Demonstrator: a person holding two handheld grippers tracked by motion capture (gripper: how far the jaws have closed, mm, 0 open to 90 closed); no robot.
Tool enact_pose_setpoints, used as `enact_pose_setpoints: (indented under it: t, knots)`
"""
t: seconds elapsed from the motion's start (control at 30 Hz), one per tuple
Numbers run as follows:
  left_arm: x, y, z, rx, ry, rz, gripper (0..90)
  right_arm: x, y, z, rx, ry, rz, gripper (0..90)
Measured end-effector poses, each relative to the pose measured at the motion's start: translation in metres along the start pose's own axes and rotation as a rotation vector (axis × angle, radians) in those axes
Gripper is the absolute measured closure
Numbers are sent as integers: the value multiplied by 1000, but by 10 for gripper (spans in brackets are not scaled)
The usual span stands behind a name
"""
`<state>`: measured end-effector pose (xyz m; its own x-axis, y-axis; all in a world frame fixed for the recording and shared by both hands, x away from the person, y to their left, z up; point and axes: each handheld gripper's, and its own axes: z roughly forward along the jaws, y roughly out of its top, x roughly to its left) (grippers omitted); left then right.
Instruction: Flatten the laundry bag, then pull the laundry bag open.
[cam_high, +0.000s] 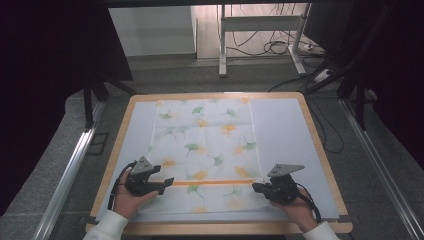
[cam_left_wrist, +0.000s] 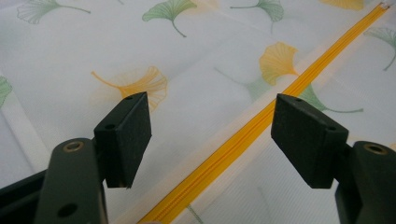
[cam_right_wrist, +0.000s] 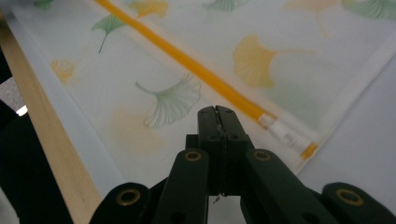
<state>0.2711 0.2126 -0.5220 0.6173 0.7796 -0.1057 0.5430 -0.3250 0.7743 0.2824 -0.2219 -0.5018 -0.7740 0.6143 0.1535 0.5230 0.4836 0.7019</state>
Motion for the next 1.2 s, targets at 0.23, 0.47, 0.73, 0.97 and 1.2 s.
enact_pose_setpoints:
  t: [0.23,0.47,0.73,0.97,1.2]
  knots:
    - [-5,4,3,0,1,12,283,5,-8,-5,5,-5,5,887]
    - [-13,11,10,9,-2,54,281,6,-18,-7,28,-24,24,887]
    - [-24,22,18,-2,-28,79,278,5,-20,-3,53,-37,28,887]
    - [-37,31,27,-1,-46,109,276,4,-21,-3,54,-38,28,887]
    - [-51,45,41,2,-83,139,276,4,-22,-3,62,-45,36,887]
